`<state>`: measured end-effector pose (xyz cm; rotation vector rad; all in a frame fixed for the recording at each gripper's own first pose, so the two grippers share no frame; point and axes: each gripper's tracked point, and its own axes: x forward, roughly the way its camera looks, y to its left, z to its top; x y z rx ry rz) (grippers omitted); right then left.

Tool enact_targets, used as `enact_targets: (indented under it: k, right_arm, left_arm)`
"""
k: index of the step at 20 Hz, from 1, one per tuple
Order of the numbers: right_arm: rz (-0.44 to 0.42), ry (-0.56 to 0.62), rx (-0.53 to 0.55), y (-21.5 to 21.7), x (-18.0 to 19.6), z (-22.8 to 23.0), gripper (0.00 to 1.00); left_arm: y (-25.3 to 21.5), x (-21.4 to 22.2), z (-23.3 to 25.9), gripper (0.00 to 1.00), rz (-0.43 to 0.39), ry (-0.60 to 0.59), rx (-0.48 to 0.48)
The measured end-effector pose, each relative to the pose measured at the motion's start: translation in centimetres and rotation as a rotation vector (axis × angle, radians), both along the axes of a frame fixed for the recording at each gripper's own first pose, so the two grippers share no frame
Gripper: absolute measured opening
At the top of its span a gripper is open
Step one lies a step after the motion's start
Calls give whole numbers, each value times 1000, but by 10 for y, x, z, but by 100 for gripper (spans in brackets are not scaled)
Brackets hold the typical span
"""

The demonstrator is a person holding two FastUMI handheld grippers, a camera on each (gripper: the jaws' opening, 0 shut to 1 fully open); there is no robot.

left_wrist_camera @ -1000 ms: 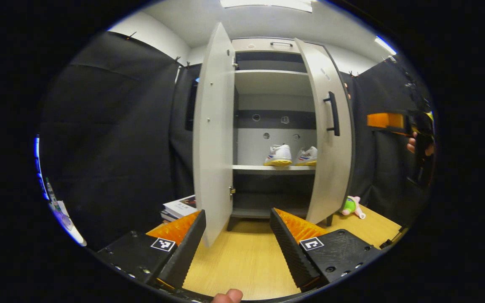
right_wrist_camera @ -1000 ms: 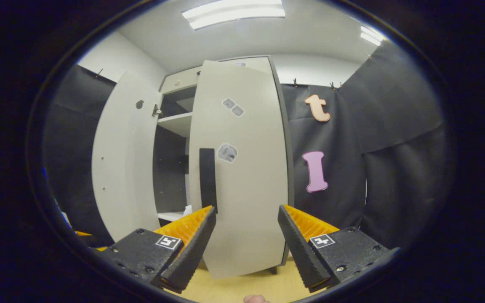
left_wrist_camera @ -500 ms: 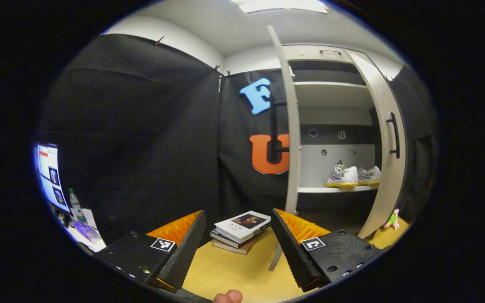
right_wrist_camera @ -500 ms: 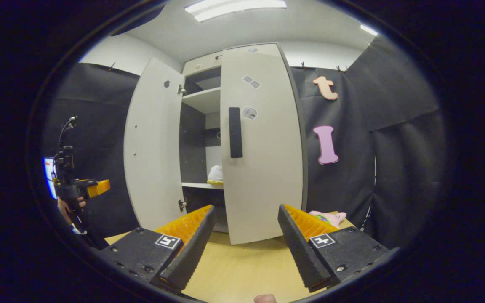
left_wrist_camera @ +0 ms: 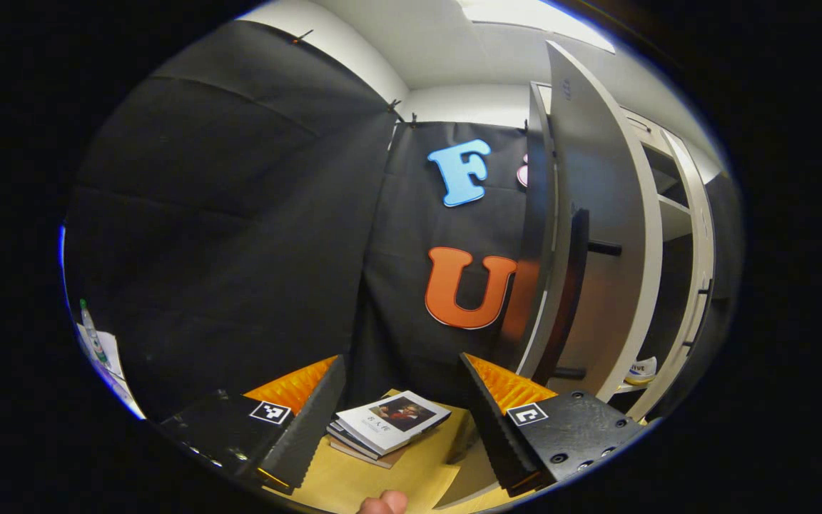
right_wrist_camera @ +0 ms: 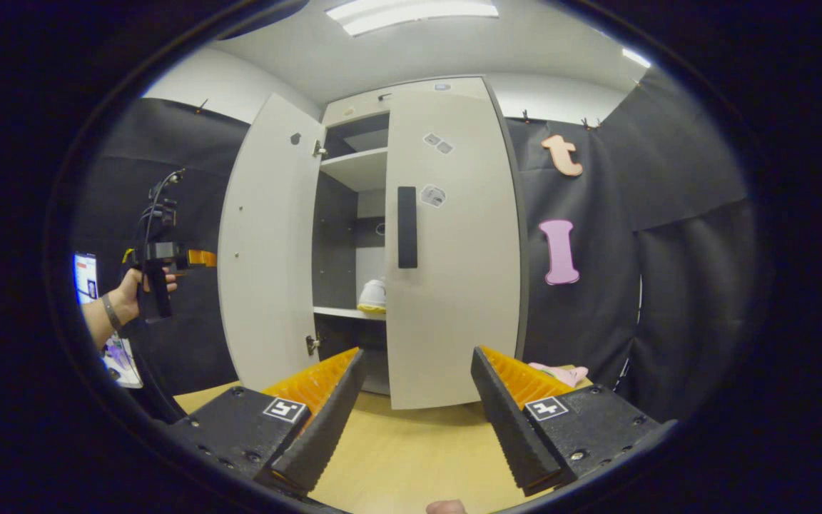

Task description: Grab one shoe with the right hand and put it into the shoe cabinet, grab the other shoe with the left hand and put it into the shoe cabinet; then close the right door with the right hand and the left door with the left hand.

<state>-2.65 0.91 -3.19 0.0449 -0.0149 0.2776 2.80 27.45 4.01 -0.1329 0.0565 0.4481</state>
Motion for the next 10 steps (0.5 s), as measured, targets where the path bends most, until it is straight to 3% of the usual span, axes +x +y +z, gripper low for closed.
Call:
enact_targets:
  k: [4,7,10]
  right_arm:
    - [-25,-4,3,-8,2,-1,96]
    - [-36,-1,4,-10,7,-3,96]
    - [-35,-2,2,-8,11,-2,93]
  left_arm:
    - [-6,11,21,93,-16,-24,80]
    - [-18,12,16,92,-59,-23,13]
    - [-33,12,17,92,-93,-40,4]
